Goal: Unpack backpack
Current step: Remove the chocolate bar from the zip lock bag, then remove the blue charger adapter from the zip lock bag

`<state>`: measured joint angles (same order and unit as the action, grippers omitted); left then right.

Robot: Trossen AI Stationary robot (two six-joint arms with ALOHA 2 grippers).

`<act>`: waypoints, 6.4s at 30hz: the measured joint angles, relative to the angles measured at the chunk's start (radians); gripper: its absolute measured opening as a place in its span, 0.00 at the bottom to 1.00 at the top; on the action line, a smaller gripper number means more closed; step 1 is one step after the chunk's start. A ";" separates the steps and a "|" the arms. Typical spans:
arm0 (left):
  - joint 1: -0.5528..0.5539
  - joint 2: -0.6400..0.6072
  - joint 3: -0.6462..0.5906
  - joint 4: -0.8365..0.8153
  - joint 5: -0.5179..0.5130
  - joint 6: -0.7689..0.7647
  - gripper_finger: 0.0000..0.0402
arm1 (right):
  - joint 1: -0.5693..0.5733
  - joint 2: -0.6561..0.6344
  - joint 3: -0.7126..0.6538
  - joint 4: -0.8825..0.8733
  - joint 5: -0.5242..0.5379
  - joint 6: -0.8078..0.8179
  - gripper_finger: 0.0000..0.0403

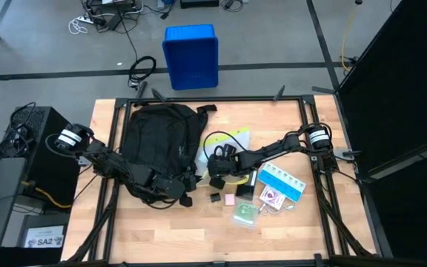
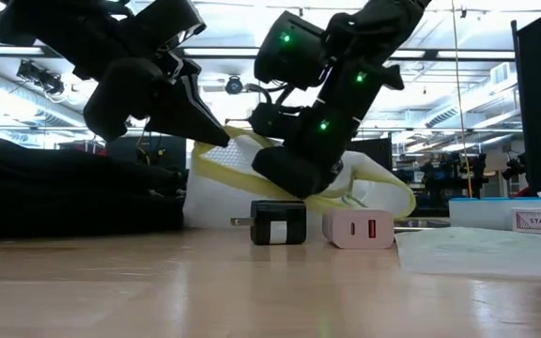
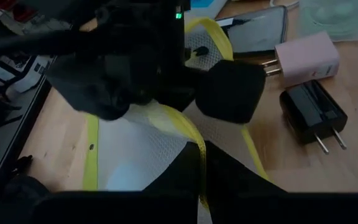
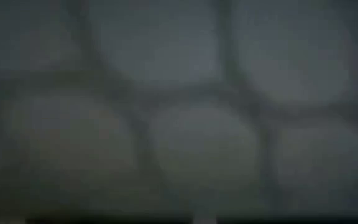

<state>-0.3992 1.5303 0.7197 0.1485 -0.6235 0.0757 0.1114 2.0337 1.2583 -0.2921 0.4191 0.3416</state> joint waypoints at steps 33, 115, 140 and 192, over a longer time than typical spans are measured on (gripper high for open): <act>0.000 0.000 0.000 -0.004 -0.002 -0.009 0.00 | 0.181 -0.113 0.000 -0.031 0.003 -0.124 0.15; -0.002 -0.001 0.000 0.069 -0.061 0.023 0.00 | 0.123 -0.125 0.001 0.020 -0.024 0.016 0.17; -0.048 -0.035 0.006 0.000 0.018 0.030 0.22 | 0.033 0.020 0.007 -0.020 -0.011 0.050 0.72; 0.069 -0.098 -0.262 0.319 0.381 -0.192 0.35 | 0.259 -0.134 -0.304 0.406 -0.013 0.097 0.48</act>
<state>-0.3302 1.4326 0.4576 0.4674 -0.2425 -0.1164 0.3701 1.8994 0.9540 0.1140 0.4063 0.4385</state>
